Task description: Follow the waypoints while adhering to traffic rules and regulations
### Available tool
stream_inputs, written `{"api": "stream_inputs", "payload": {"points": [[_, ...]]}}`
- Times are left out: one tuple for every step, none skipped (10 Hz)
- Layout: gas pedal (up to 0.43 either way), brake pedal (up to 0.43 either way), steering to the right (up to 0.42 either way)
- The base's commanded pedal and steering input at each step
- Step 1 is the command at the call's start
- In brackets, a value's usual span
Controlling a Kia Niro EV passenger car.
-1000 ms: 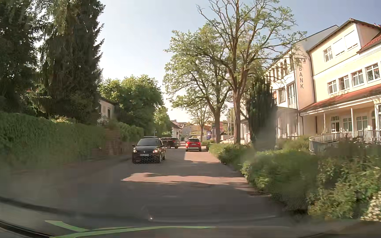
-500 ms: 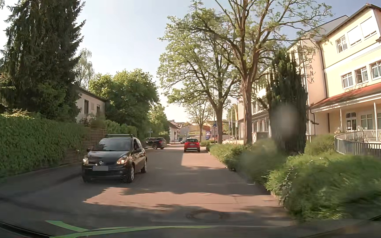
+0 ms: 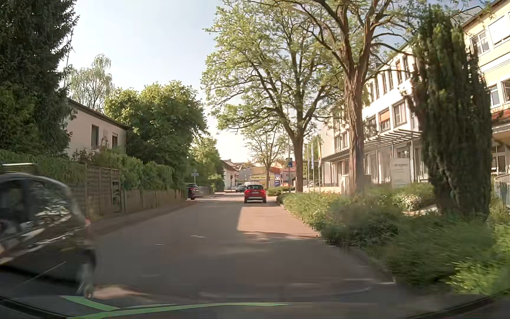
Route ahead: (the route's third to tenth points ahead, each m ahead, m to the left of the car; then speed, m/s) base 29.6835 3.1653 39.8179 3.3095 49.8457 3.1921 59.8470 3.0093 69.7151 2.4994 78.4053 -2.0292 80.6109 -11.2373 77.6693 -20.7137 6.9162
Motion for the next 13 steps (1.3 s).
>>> {"api": "stream_inputs", "payload": {"points": [[0.067,0.000,0.000],[0.067,0.000,0.000],[0.067,0.000,0.000],[0.067,0.000,0.000],[0.079,0.000,-0.001],[0.087,0.000,-0.002],[0.087,0.000,-0.002],[0.087,0.000,-0.002],[0.087,0.000,-0.002],[0.087,0.000,-0.002],[0.087,0.000,-0.002],[0.087,0.000,-0.002],[0.087,0.000,-0.002]]}}
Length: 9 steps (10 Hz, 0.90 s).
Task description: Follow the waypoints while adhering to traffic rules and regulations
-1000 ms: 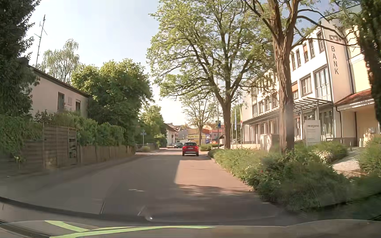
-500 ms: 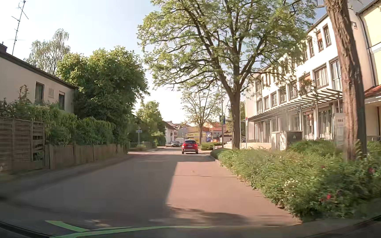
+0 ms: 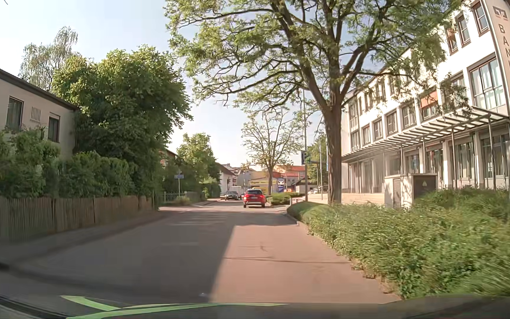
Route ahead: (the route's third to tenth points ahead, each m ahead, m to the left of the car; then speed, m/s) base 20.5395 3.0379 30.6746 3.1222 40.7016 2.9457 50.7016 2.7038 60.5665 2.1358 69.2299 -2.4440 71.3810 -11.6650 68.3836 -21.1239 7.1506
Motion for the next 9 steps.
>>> {"api": "stream_inputs", "payload": {"points": [[0.087,0.000,-0.001],[0.087,0.000,-0.001],[0.087,0.000,-0.001],[0.087,0.000,-0.002],[0.087,0.000,-0.001],[0.087,0.000,-0.001],[0.087,0.000,-0.001],[0.087,0.000,-0.001],[0.087,0.000,-0.001]]}}
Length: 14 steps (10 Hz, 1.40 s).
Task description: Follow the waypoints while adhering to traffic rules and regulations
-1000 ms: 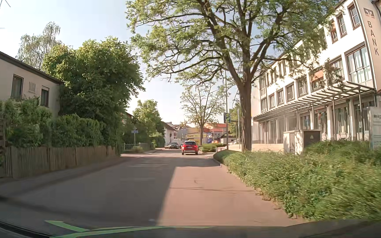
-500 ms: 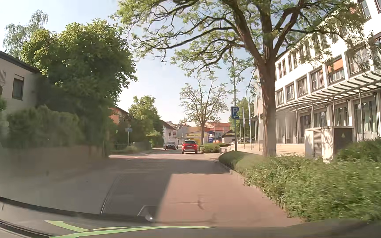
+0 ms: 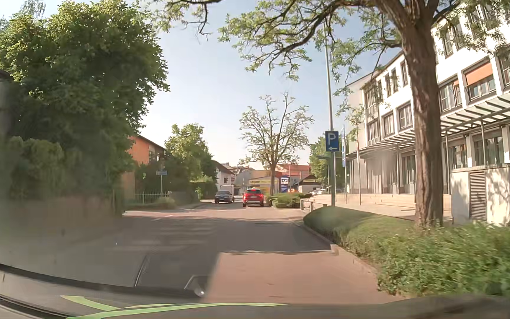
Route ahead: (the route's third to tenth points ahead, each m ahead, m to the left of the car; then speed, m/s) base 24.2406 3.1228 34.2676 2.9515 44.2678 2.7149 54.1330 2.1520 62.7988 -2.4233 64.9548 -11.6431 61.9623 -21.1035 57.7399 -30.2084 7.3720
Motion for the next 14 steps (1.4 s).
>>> {"api": "stream_inputs", "payload": {"points": [[0.087,0.000,-0.001],[0.087,0.000,-0.001],[0.087,0.000,-0.001],[0.079,0.000,-0.001],[0.079,0.000,-0.001],[0.079,0.000,-0.001],[0.067,0.000,-0.001],[0.067,0.000,-0.002],[0.067,0.000,-0.003],[0.059,0.000,-0.003],[0.059,0.000,-0.003],[0.047,0.000,-0.005],[0.047,0.000,-0.005],[0.047,0.000,-0.005]]}}
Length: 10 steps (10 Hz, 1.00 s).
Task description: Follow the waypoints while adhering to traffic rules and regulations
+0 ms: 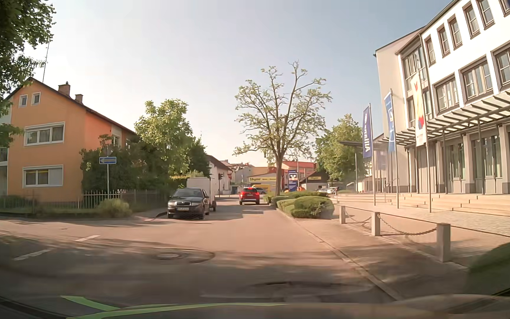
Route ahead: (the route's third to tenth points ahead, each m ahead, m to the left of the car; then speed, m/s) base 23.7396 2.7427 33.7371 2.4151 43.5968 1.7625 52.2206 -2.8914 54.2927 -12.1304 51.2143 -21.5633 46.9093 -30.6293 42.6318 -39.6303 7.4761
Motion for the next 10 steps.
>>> {"api": "stream_inputs", "payload": {"points": [[0.047,0.000,-0.005],[0.047,0.000,-0.005],[0.047,0.000,-0.005],[0.047,0.000,-0.005],[0.039,0.000,-0.005],[0.039,0.000,-0.005],[0.039,0.000,-0.004],[0.039,0.000,-0.003],[0.039,0.000,-0.005],[0.039,0.000,-0.006]]}}
